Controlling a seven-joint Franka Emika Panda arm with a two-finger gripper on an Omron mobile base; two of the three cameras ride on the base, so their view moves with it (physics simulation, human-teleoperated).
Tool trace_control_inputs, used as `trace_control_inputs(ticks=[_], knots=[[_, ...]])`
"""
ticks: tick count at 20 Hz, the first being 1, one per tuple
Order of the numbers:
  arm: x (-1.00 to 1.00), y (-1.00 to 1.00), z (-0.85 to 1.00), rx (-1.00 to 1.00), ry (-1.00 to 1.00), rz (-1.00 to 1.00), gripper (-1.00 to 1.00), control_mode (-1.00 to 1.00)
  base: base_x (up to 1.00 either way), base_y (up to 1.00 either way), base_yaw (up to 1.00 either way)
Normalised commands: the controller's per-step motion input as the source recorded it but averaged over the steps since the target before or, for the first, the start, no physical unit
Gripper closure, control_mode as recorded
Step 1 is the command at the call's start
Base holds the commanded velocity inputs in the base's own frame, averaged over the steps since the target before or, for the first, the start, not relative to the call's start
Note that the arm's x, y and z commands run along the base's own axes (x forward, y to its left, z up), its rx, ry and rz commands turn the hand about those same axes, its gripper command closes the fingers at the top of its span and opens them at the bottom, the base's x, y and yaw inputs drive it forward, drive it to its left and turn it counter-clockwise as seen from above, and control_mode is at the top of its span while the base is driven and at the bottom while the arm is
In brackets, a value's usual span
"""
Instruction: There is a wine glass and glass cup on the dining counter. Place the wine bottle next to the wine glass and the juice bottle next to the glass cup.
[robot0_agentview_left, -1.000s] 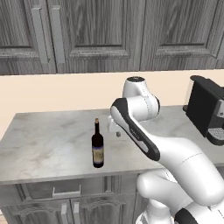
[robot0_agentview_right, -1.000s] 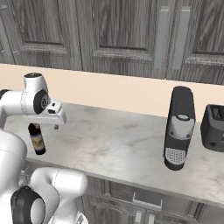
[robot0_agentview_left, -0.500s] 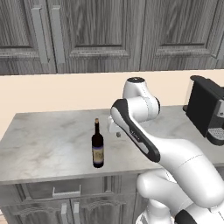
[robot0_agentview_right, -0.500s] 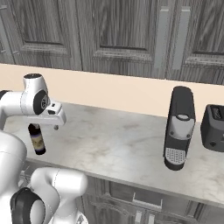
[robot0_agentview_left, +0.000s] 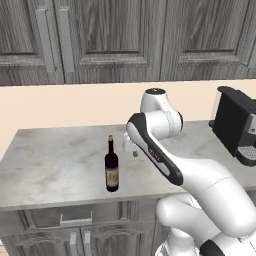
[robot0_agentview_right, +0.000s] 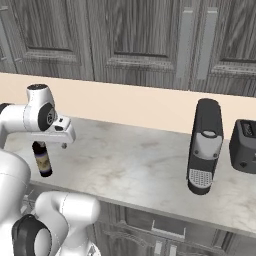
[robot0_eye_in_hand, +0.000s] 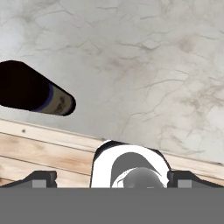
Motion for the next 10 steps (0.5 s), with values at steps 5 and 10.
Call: trace_control_inputs(ticks=[5, 10], knots=[[-0.01, 0.00, 0.00, 0.00, 0.00, 0.00, -1.00, -1.00, 0.00, 0.00, 0.00], [-0.11, -0.01, 0.01, 0.01, -0.01, 0.11, -1.00, -1.00, 0.00, 0.00, 0.00]])
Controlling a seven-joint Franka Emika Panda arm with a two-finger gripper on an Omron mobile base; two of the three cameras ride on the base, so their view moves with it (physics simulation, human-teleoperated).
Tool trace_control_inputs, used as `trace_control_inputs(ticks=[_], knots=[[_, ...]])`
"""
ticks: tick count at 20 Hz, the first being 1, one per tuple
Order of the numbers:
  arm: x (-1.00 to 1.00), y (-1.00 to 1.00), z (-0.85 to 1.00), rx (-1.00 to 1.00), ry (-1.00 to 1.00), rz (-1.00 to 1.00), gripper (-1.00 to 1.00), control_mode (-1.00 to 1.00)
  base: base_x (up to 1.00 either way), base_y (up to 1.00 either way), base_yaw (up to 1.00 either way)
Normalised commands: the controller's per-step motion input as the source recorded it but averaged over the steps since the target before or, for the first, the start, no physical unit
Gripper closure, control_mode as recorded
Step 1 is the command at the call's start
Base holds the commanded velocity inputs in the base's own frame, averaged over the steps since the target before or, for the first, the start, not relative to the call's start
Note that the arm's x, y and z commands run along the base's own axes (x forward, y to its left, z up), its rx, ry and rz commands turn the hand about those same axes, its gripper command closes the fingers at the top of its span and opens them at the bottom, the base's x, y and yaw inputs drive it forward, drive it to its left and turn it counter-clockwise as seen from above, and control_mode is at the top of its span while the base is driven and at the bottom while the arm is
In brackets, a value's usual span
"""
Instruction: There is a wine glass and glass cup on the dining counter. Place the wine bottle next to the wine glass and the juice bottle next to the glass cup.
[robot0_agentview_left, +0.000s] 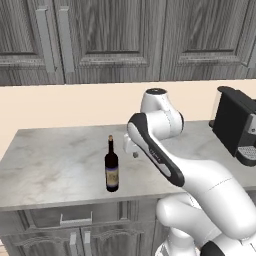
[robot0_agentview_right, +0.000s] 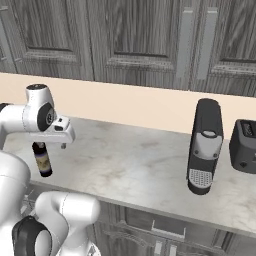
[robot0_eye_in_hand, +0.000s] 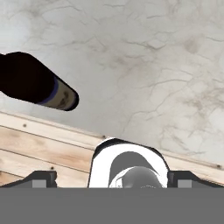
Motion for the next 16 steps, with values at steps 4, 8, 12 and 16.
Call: trace_control_inputs(ticks=[4, 8, 12, 16], knots=[[-0.18, -0.11, 0.05, 0.10, 0.00, 0.29, -1.00, -1.00, 0.00, 0.00, 0.00], [-0.03, -0.10, 0.05, 0.11, 0.01, 0.30, -1.00, -1.00, 0.00, 0.00, 0.00], [-0.10, -0.20, 0.04, 0.18, 0.00, 0.39, -1.00, -1.00, 0.00, 0.00, 0.00], [-0.13, -0.19, 0.00, 0.15, -0.01, 0.40, -1.00, -1.00, 0.00, 0.00, 0.00]])
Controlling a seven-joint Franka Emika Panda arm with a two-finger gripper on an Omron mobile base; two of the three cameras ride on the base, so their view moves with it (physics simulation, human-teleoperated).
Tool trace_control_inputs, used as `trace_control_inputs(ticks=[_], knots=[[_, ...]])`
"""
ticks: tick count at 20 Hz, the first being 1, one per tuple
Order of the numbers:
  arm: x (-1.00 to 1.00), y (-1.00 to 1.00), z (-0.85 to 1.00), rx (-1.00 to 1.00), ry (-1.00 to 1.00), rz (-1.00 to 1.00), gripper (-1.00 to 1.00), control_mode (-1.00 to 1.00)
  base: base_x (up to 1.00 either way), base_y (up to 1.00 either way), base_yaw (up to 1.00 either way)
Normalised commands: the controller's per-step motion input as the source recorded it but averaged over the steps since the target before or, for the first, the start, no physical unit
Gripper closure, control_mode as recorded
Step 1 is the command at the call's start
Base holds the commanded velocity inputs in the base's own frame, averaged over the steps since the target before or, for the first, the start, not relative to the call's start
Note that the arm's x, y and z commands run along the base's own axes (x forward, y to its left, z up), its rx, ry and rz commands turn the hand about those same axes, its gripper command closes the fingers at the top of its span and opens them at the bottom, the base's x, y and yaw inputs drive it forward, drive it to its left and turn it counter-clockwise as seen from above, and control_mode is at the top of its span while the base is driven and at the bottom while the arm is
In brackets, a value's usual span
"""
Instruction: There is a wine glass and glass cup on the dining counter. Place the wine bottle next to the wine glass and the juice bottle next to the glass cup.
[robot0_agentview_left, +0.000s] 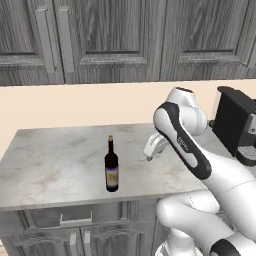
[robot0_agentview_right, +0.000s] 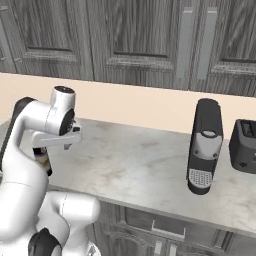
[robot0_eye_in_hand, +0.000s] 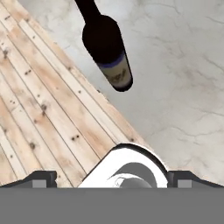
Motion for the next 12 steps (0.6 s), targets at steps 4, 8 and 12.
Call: trace_control_inputs(ticks=[4, 8, 12], knots=[[-0.11, -0.12, -0.03, 0.05, -0.02, 0.29, -1.00, -1.00, 0.00, 0.00, 0.00], [-0.09, -0.01, -0.15, 0.00, 0.00, 0.20, -1.00, -1.00, 0.00, 0.00, 0.00], [-0.03, 0.00, -0.27, 0.01, -0.03, 0.21, -1.00, -1.00, 0.00, 0.00, 0.00]])
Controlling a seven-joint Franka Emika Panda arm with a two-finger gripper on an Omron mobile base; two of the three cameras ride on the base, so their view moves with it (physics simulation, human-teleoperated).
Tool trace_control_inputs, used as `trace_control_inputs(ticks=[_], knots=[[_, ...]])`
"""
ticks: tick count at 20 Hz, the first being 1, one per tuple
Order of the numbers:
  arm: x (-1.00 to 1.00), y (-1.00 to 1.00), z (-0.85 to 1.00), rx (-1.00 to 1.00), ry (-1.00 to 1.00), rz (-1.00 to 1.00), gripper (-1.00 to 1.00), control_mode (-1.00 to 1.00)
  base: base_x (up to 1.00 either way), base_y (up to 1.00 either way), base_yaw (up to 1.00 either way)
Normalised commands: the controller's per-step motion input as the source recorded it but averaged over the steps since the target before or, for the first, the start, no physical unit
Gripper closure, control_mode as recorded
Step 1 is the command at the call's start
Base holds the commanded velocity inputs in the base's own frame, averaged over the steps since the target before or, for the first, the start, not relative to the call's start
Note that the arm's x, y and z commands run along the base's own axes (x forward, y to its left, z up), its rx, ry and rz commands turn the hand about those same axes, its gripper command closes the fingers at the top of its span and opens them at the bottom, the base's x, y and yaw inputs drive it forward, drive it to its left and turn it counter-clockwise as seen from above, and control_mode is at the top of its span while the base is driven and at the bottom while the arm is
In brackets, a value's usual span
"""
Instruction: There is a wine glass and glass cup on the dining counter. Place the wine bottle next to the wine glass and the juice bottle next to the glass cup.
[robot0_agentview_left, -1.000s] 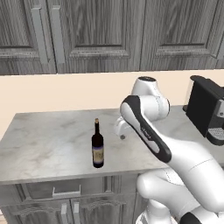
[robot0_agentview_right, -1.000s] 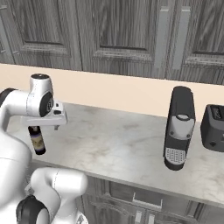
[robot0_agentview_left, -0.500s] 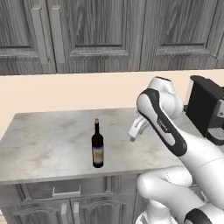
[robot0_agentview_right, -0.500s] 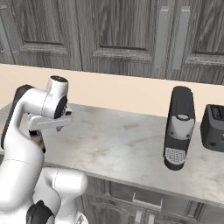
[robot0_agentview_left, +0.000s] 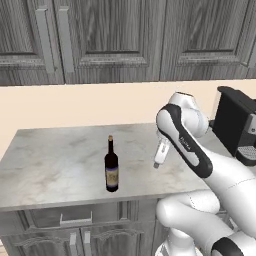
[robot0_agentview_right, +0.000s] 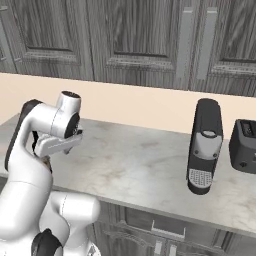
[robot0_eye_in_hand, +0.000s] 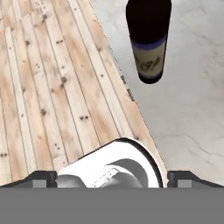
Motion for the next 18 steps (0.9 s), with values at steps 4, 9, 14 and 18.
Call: trace_control_inputs(ticks=[4, 9, 14, 18], knots=[[-0.03, 0.00, -0.29, 0.13, -0.13, 0.20, -1.00, -1.00, 0.00, 0.00, 0.00], [-0.01, 0.01, -0.31, 0.21, -0.29, 0.14, -1.00, -1.00, 0.00, 0.00, 0.00], [0.10, 0.01, -0.27, 0.25, -0.32, 0.05, -1.00, -1.00, 0.00, 0.00, 0.00], [0.20, 0.00, -0.20, 0.35, -0.25, 0.10, -1.00, -1.00, 0.00, 0.00, 0.00]])
